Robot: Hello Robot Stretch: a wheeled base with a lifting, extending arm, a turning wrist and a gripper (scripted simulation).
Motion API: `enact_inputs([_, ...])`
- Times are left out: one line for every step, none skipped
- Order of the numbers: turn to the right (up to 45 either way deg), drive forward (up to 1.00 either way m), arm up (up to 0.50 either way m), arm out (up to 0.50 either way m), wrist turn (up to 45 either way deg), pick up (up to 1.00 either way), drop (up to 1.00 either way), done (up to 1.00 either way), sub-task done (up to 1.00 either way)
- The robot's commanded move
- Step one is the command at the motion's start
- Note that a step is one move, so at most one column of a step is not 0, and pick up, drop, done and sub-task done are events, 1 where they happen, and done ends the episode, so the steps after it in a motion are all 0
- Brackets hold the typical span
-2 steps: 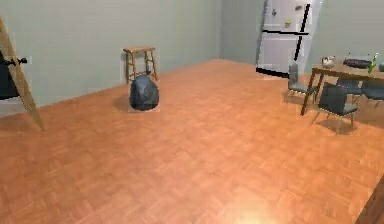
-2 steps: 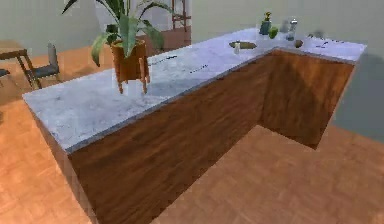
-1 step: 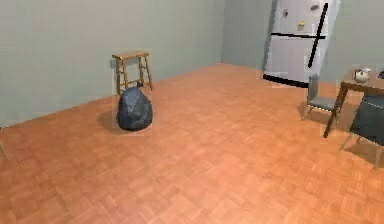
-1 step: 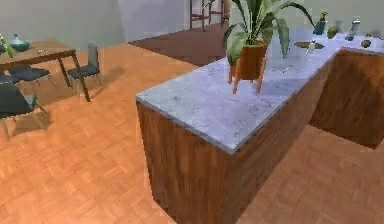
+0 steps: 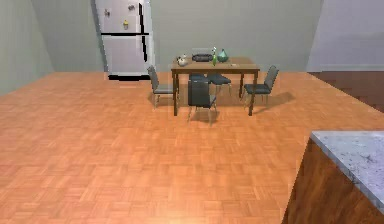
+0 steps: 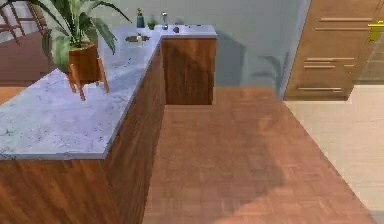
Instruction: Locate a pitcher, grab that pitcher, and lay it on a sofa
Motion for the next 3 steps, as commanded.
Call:
enact_inputs([0.0,1.00,0.00,0.00,0.0,0.00,0.00,0.00,0.00])
enact_inputs([0.0,0.15,0.00,0.00,0.0,0.00,0.00,0.00,0.00])
enact_inputs([21.0,0.00,0.00,0.00,0.0,0.00,0.00,0.00,0.00])
